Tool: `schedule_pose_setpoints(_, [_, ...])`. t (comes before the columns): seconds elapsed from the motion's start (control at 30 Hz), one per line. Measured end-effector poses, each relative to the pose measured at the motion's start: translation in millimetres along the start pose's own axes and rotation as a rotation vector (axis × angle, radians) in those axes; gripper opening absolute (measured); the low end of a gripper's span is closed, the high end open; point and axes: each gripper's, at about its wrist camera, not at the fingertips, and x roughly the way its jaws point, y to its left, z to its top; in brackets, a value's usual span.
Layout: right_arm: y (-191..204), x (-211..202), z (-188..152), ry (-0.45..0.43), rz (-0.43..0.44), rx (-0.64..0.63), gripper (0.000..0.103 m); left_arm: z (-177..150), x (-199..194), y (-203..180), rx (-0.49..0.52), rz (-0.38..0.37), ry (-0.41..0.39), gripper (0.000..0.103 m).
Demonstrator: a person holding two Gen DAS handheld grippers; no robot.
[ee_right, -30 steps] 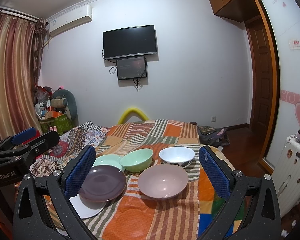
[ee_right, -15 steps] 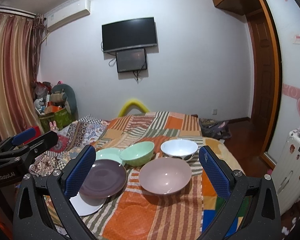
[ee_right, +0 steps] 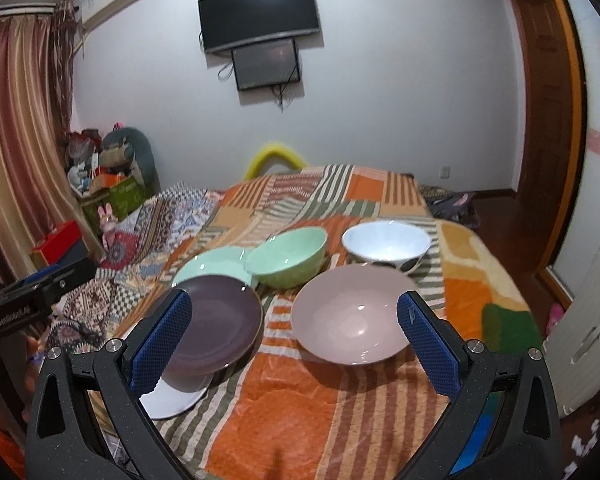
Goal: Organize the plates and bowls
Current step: 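Lower both grippers onto the dark purple plate rim and close them, then lift the purple plate off the white plate and carry it toward the pink bowl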
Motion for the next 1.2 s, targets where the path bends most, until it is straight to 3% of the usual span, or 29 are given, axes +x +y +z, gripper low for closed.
schedule_pose_setpoints(0.43, [23.0,75.1,-16.0,0.223,0.135,-0.015,0.064,-17.6,73.2,43.6,-0.020,0.028,0.160,0.079])
schedule_pose_setpoints(0.77, [28.4,123.7,-33.4,0.370,0.148,0.015,0.045,-28.8,122.2,61.9,-0.010,-0.013,0.261,0.062])
schedule_pose_setpoints(0.93, [29.6,138.3,-38.0,0.413,0.137,0.027,0.039,-31.3,139.0,66.4,-0.015,-0.038,0.282,0.057])
schedule_pose_setpoints(1.2, [25.8,155.1,-40.4,0.448,0.126,0.043,0.027,-32.9,161.1,70.9,-0.034,-0.083,0.324,0.040])
